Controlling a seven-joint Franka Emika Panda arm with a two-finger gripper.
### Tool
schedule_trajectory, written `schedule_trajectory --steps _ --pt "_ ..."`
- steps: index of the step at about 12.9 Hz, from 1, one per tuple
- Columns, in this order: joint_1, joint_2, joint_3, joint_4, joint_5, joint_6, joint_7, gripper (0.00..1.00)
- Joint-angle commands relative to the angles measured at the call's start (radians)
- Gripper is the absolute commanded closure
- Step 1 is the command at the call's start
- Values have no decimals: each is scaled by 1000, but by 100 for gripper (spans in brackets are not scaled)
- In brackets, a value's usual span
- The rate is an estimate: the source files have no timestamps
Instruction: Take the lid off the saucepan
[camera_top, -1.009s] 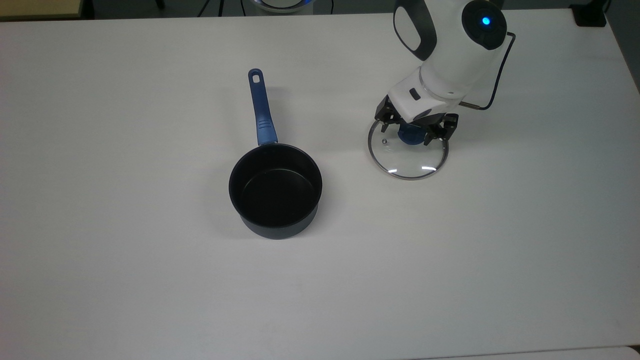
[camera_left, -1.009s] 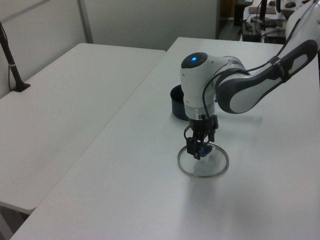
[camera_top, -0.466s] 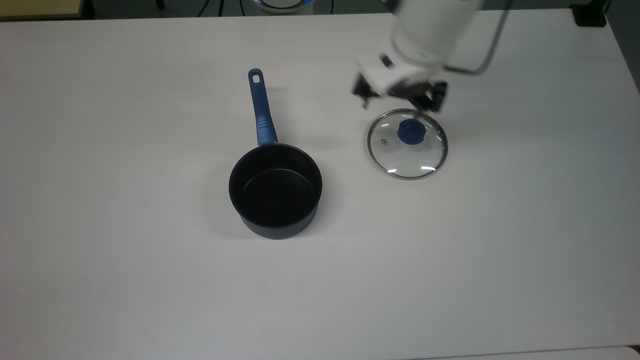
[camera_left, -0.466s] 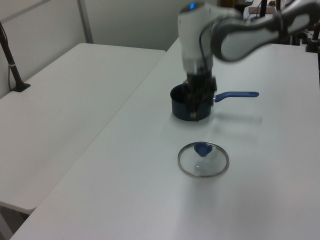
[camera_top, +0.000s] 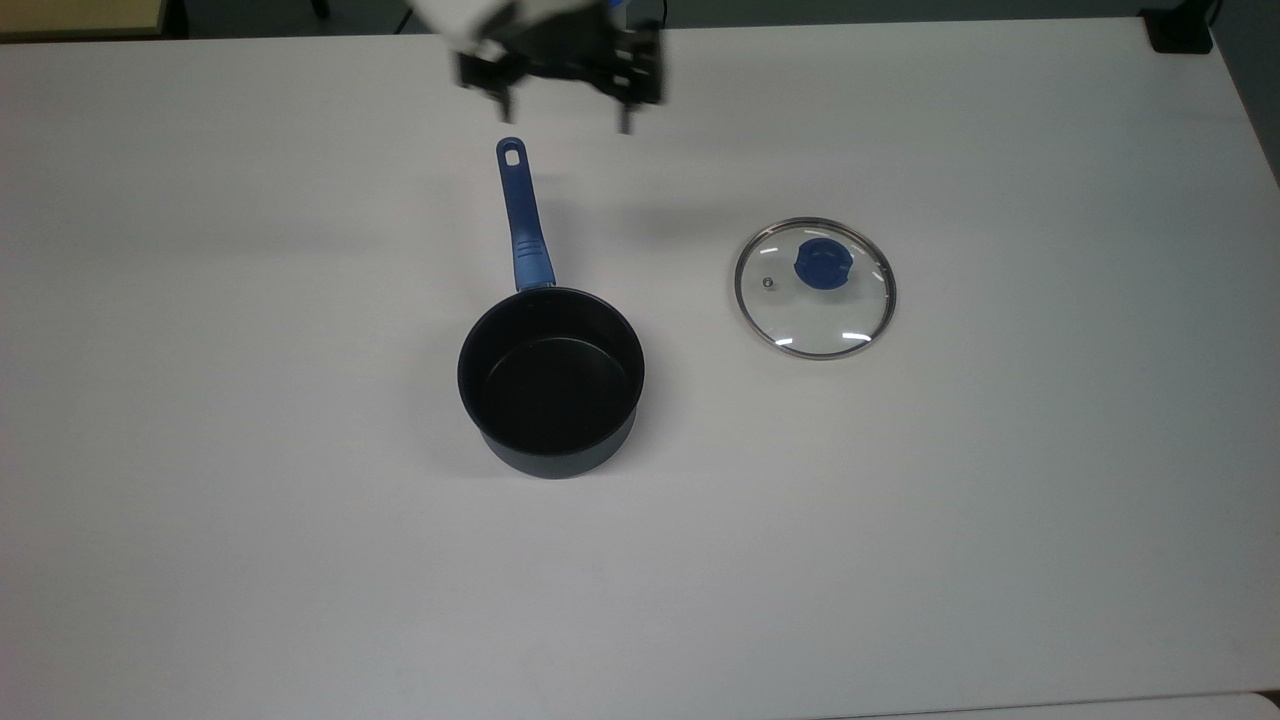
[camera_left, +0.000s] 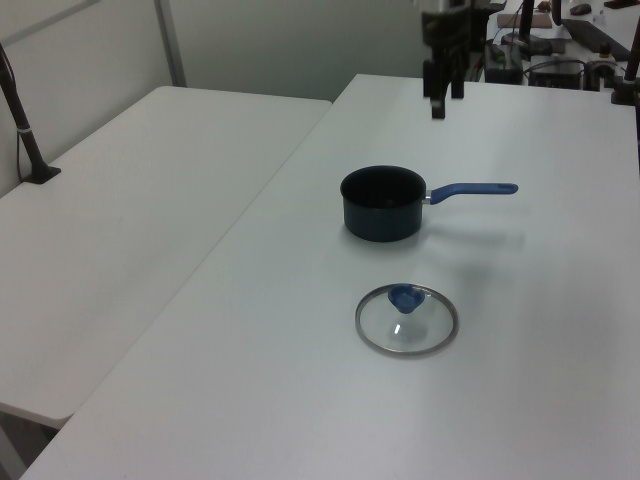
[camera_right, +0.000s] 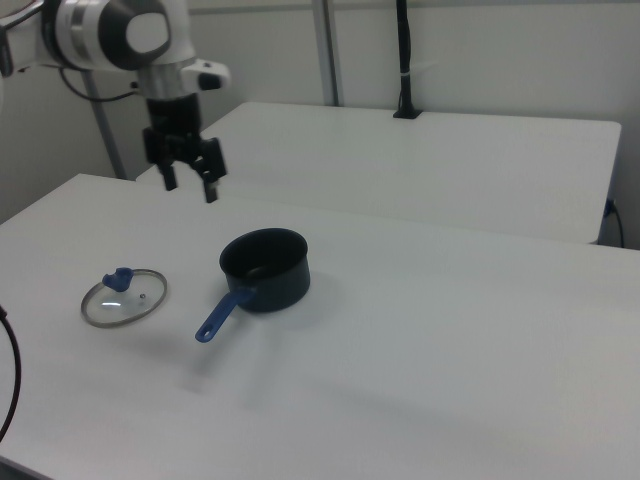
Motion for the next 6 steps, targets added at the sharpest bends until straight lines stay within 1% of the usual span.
schedule_trajectory --steps 1,6 --pt "-61 -32 10 -32 -47 2 -19 0" --pt "-68 -29 -1 -29 -75 27 -18 0"
